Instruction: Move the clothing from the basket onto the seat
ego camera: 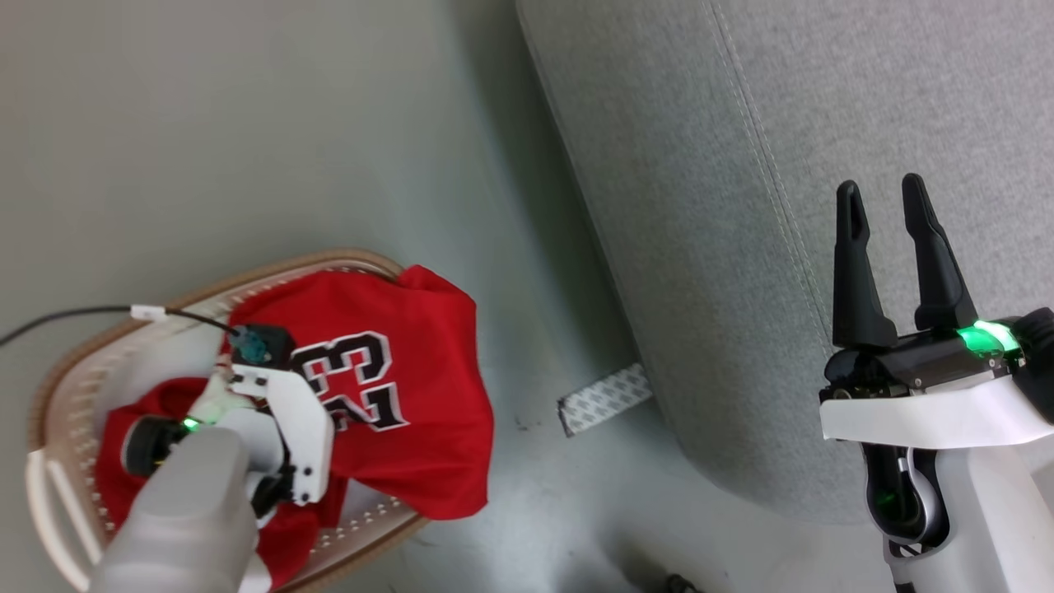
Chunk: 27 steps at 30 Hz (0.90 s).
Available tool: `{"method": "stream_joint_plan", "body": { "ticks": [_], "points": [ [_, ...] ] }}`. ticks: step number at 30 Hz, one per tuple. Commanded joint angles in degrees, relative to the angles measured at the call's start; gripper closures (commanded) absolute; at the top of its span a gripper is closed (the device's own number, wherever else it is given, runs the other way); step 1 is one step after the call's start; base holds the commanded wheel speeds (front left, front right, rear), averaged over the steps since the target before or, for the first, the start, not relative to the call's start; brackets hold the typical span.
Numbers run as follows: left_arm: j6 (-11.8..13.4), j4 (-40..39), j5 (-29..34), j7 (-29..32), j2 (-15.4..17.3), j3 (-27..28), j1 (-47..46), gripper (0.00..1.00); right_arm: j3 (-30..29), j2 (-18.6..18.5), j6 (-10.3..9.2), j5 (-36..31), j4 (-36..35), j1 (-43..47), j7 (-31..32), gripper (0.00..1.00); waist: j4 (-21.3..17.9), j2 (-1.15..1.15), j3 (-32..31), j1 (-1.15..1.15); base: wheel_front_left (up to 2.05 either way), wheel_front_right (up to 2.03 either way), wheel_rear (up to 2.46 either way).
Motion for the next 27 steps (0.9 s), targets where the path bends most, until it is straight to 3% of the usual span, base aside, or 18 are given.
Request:
{"method": "stream_joint_plan", "body": {
  "ticks": [1, 7, 8, 10, 11, 17, 27],
  "points": [
    [-0.10, 0.42, -0.31, 0.58, 0.65, -0.32, -0.32, 0.00, 0.02, 0.01, 0.17, 0.22, -0.22, -0.77, 0.01, 0.00, -1.36, 0.00, 1.52, 0.00, 0.00, 0.00, 0.00],
    [-0.10, 1.61, -0.90, 3.19, 1.64, -2.22, -1.66, 0.00, 0.70, 0.01, 0.17, 1.72, -0.04, -1.54, 0.01, 0.00, -2.57, 0.00, 3.05, 0.00, 0.00, 0.00, 0.00],
    [-0.09, 1.69, -1.08, 3.15, 1.72, -2.44, -1.76, 0.13, 0.82, 0.01, 0.17, 1.80, 0.04, -1.60, 0.01, 0.00, -2.69, 0.00, 3.13, 0.00, 0.00, 0.00, 0.00],
    [-0.09, 1.81, -1.36, 2.82, 1.68, -2.90, -1.83, 0.91, 0.93, 0.01, 0.17, 2.02, 0.20, -1.70, 0.01, 0.00, -2.84, 0.00, 3.17, 0.00, 0.00, 0.00, 0.00],
    [-0.10, 1.81, -1.33, 2.43, 1.68, -3.15, -1.88, 1.00, 0.94, 0.01, 0.17, 2.12, 0.28, -1.75, 0.01, 0.00, -2.84, 0.00, 3.15, 0.00, 0.00, 0.00, 0.00],
    [0.01, 1.69, -2.48, -0.29, 0.86, -4.37, -0.75, 1.00, 0.55, 0.00, 0.17, 0.99, 1.27, -1.53, 0.01, 0.00, -1.81, 0.00, 0.94, 0.00, 0.00, 0.00, 0.00],
    [0.01, -1.52, -7.71, -8.58, -4.63, -7.07, 6.41, 1.00, -0.86, -0.07, 0.17, -3.87, 3.53, 1.36, 0.02, 0.00, 3.85, 0.00, -13.44, 0.00, 0.00, 0.00, 0.00]
  ]
}}
